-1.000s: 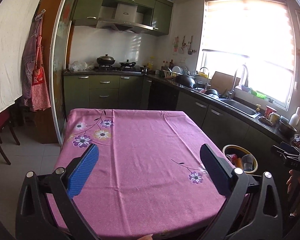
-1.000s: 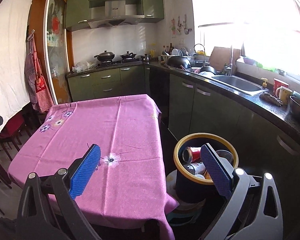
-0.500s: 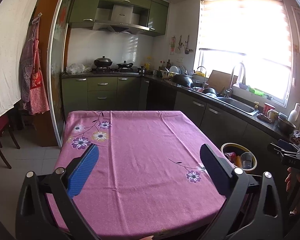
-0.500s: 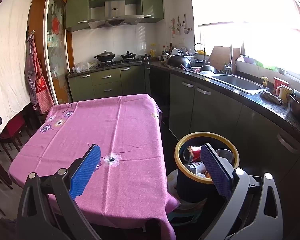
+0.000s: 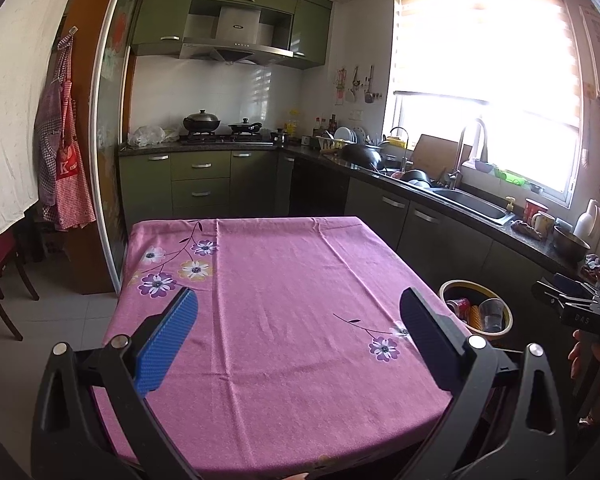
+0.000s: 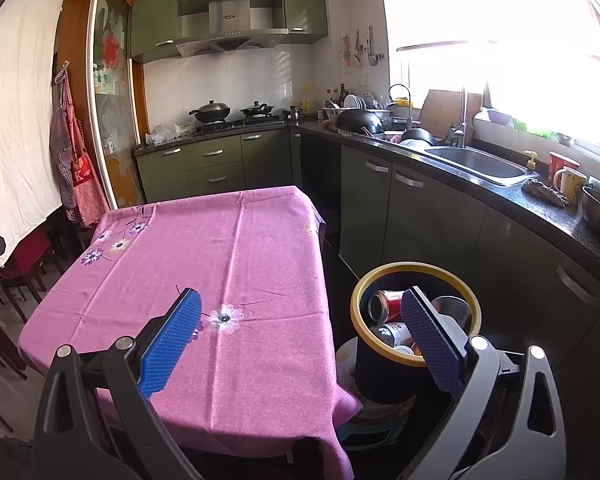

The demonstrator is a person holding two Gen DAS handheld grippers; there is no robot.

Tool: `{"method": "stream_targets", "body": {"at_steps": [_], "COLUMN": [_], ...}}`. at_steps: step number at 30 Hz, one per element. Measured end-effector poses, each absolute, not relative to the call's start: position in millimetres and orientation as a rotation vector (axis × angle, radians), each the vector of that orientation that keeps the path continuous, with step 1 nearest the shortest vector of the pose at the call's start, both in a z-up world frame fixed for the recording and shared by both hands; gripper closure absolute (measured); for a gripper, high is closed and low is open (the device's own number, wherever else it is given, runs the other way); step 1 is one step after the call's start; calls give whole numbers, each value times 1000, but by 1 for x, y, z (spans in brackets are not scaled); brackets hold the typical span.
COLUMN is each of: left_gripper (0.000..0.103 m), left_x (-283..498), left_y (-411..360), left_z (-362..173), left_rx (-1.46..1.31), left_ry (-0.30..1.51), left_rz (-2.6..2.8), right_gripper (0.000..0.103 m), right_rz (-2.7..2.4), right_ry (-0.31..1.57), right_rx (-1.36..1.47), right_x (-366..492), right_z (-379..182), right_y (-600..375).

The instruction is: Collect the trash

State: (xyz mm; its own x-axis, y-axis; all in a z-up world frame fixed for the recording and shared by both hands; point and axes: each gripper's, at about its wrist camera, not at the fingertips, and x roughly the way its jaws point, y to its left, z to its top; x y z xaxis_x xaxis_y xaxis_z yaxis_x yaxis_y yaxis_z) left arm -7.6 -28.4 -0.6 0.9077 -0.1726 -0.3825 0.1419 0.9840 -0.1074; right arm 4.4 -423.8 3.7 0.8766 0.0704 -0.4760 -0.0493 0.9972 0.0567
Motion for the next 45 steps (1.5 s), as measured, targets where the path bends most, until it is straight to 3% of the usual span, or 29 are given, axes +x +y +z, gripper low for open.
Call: {"method": "stream_targets", "body": {"at_steps": [45], "left_gripper": [7], "left_x": [-5], "left_y": [-34], "left_z": [-8], "left_rx": [-54], "left_ry": [428], "left_rz": [-181], "right_gripper": [5], "right_rz": [67], "right_ry": [507], "right_rx": [47], "right_x": [9], "right_z": [-2], "right_y": [-420]}}
